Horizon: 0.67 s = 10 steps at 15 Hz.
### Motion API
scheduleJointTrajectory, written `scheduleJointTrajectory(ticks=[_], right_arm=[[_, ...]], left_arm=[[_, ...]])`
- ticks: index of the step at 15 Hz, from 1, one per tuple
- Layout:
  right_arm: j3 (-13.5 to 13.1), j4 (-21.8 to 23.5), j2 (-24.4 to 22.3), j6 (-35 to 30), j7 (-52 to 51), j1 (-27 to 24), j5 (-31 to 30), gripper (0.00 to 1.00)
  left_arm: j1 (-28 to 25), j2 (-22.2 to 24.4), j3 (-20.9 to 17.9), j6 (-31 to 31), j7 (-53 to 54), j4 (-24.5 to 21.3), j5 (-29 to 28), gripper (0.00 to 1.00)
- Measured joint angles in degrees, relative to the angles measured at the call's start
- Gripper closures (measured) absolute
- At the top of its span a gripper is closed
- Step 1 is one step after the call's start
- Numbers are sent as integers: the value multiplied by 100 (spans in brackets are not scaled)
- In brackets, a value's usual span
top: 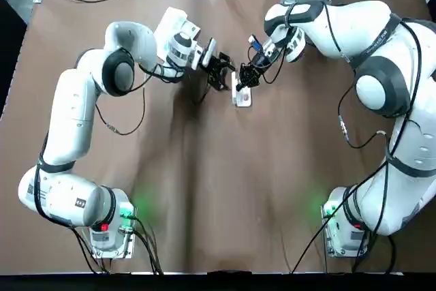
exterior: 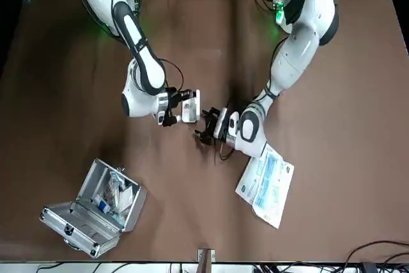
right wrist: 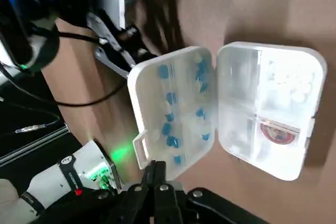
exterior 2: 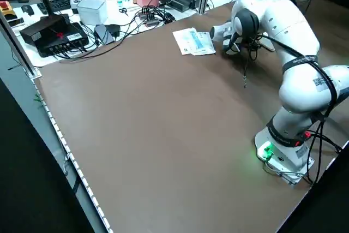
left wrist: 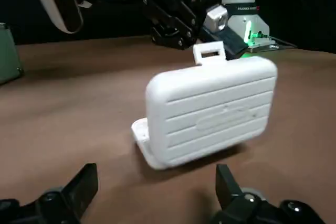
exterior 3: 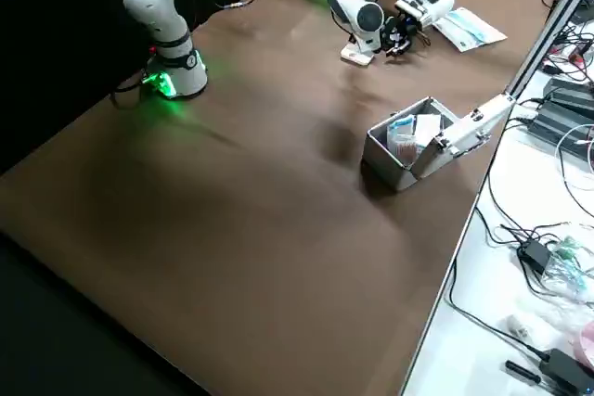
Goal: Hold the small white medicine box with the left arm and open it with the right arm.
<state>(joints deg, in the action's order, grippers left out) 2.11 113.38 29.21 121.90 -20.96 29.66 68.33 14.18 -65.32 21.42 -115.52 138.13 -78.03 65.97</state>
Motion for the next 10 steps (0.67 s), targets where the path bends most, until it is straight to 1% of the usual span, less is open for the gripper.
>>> scheduleJointTrajectory(ticks=[4,10], right_arm=[[7,-60,97,72,0,36,3,99],[17,-322,531,333,-1,231,148,99]], left_arm=[[-520,185,-5,552,-189,4,-321,0],[-1343,674,-5,1303,-622,20,-378,0]])
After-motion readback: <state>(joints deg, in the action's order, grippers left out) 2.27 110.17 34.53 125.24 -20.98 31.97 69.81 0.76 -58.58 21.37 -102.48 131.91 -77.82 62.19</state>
